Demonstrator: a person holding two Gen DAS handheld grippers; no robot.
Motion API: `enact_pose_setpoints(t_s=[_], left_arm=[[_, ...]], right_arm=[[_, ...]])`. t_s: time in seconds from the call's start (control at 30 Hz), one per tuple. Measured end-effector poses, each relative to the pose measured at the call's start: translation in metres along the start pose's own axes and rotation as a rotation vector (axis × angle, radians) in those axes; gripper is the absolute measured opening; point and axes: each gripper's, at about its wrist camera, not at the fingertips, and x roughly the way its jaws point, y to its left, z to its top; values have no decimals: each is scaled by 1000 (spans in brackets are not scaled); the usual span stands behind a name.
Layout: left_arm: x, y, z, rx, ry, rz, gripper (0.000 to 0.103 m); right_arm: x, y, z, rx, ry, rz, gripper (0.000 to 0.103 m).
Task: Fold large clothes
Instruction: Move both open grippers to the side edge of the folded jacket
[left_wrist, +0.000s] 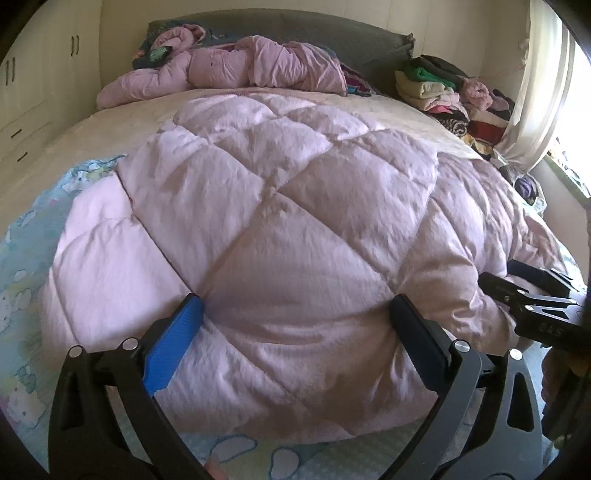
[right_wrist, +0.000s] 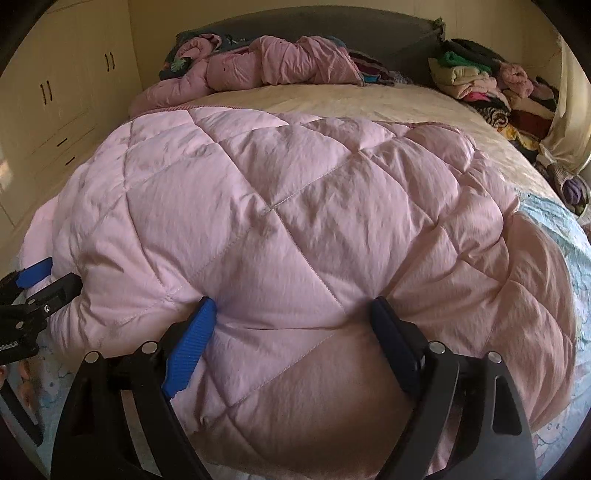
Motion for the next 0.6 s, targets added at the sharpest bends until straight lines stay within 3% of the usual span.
enact_pose_setpoints(t_s=[0.27,0.6], left_arm=[[-31,0,6,5,-17,16,95],[-94,24,11,-57,-123,79,95]], right_arm=[[-48,-8,-4,81,-26,68,98],[-124,-28,-39,229,-110,162,99]])
